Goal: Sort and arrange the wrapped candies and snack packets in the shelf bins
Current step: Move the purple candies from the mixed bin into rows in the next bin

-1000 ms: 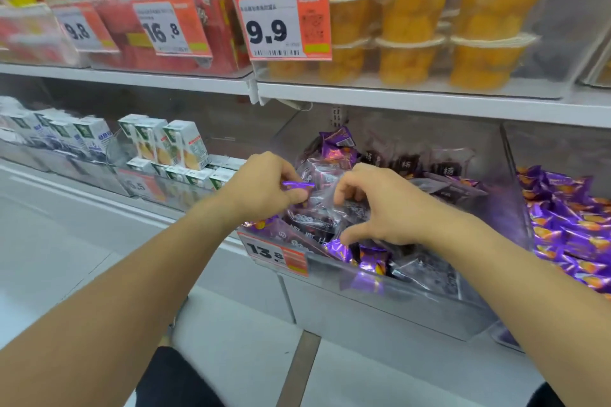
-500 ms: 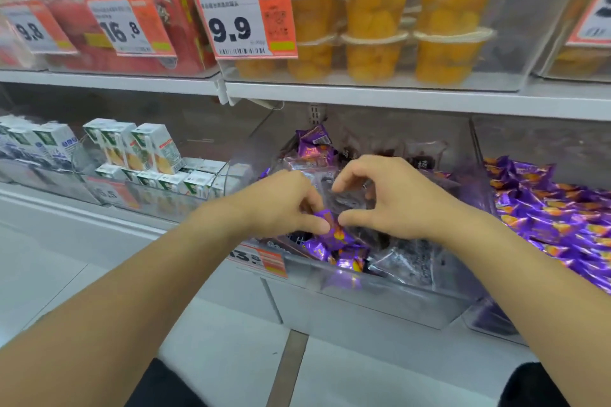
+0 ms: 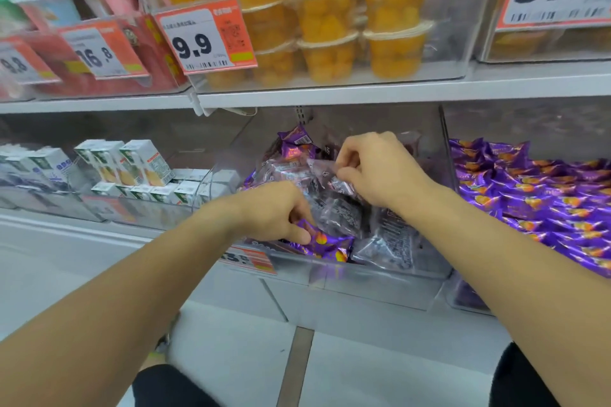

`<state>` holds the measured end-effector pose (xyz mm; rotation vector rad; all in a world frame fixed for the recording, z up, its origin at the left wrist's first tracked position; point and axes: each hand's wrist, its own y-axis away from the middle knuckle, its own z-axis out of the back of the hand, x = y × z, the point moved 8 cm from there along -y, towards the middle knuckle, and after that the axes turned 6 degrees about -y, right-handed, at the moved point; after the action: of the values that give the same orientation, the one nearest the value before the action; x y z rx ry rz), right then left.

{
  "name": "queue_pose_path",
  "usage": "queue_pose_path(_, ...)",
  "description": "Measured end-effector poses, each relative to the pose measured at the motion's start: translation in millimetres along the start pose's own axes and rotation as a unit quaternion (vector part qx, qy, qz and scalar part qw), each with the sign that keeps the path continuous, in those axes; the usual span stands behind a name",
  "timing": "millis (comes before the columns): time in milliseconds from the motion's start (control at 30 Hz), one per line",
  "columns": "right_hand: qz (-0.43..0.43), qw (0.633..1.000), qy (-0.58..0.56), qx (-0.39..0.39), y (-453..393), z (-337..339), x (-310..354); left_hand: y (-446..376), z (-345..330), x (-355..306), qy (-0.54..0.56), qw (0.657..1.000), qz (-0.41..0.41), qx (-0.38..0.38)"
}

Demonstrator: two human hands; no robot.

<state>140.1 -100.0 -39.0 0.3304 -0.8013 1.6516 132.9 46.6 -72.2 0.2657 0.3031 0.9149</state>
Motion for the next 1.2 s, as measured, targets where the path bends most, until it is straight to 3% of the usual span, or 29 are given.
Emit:
queue_pose_path(167, 0.047, 0.994, -0.016, 0.102, 8, -21, 8, -1, -10, 0, -0.048, 0.998, 0.015, 0.024)
queue_pose_path(367, 0.057, 0.993, -0.026, 0.103, 9, -22, 7, 11, 4, 11, 0.038, 0.999, -0.003, -0.011)
queue_pose_path(500, 0.087, 0.993, -0.075, 0.039, 14, -11, 21, 23, 21, 25, 0.148, 0.984, 0.004, -0.099)
queue_pose_path(567, 0.061, 0.979, -0.189, 0.038, 18, -7, 26, 31, 29, 25, 0.26, 0.957, -0.004, -0.127)
queue_pose_path(633, 0.003, 0.942, -0.323, 0.091, 25, -8, 27, 36, 30, 23, 0.36, 0.923, -0.013, -0.138)
queue_pose_path(700, -0.022, 0.917, -0.381, 0.117, 34, -4, 28, 40, 26, 12, 0.427, 0.894, -0.021, -0.134)
queue_pose_path(867, -0.051, 0.922, -0.381, 0.05, 44, 17, 10, 41, 19, -21, 0.537, 0.829, -0.043, -0.15)
queue_pose_path(967, -0.1, 0.889, -0.447, 0.015, 55, 33, 0, 38, 15, -39, 0.567, 0.808, -0.069, -0.142)
queue_pose_path(1133, -0.126, 0.864, -0.474, -0.118, 79, 77, -20, 37, 11, -46, 0.616, 0.764, -0.01, -0.191)
queue_pose_path(1200, -0.142, 0.843, -0.501, -0.137, 89, 91, -27, 37, 13, -53, 0.644, 0.74, -0.008, -0.194)
